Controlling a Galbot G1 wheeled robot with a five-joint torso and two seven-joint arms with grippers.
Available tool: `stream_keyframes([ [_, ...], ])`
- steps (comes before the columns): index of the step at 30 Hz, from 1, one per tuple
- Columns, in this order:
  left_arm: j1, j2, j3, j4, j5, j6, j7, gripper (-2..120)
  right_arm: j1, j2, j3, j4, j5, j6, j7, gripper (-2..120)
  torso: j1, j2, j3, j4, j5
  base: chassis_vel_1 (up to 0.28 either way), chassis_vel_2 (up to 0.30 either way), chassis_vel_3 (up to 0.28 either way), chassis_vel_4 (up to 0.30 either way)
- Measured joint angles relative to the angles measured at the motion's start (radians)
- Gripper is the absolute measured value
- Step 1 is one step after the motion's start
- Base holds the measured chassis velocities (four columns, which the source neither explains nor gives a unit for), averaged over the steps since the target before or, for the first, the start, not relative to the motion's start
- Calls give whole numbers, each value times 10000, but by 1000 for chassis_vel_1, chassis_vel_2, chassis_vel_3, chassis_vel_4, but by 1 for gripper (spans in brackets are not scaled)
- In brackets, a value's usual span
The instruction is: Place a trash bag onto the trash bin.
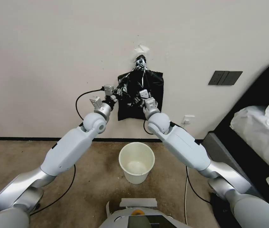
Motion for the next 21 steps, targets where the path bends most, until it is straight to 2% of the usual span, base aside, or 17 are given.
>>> stream_keyframes([
  [4, -7, -10, 0, 14, -6, 0, 0, 0, 41, -45, 50, 93, 26, 4, 1, 1, 0, 0, 0, 0, 0, 0, 0, 0, 0],
  [9, -2, -19, 0, -17, -23, 0, -23, 0, 64, -142, 101, 339, 130, -64, 2, 0, 0, 0, 0, 1, 0, 0, 0, 0, 0],
  [11, 137, -70, -67, -182, -127, 90, -161, 0, -20, -240, 232, 757, 506, -441, 31, 0, 0, 0, 0, 0, 1, 0, 0, 0, 0],
  [13, 625, -68, -307, -910, -633, 725, -776, 0, -378, -478, 451, 1705, 1458, -1264, 305, 0, 1, 0, 0, -1, -2, 0, 0, 0, 0],
  [14, 625, -68, -307, -910, -633, 725, -776, 0, -378, -478, 451, 1705, 1458, -1264, 305, 0, 1, 0, 0, -1, -2, 0, 0, 0, 0],
  [15, 1054, -3, -587, -1517, -1018, 1249, -1163, 0, -702, -684, 590, 2252, 1844, -1586, 370, 0, 0, 0, -2, -1, -2, 0, 0, 0, 0],
  [17, 2010, 167, -1147, -2586, -1461, 1904, -1492, 0, -1373, -1026, 857, 3005, 2260, -1916, 400, 0, -1, 1, -2, -1, 3, 0, 0, 0, 0],
  [18, 2010, 167, -1147, -2586, -1461, 1904, -1492, 0, -1373, -1026, 857, 3005, 2260, -1916, 400, 0, -1, 1, -2, -1, 3, 0, 0, 0, 0],
  [21, 3140, 298, -1888, -3506, -1522, 2245, -1737, 0, -2081, -1275, 1152, 3677, 2422, -1998, 405, 0, -1, 0, -3, 1, 1, 0, 0, 0, 0],
])
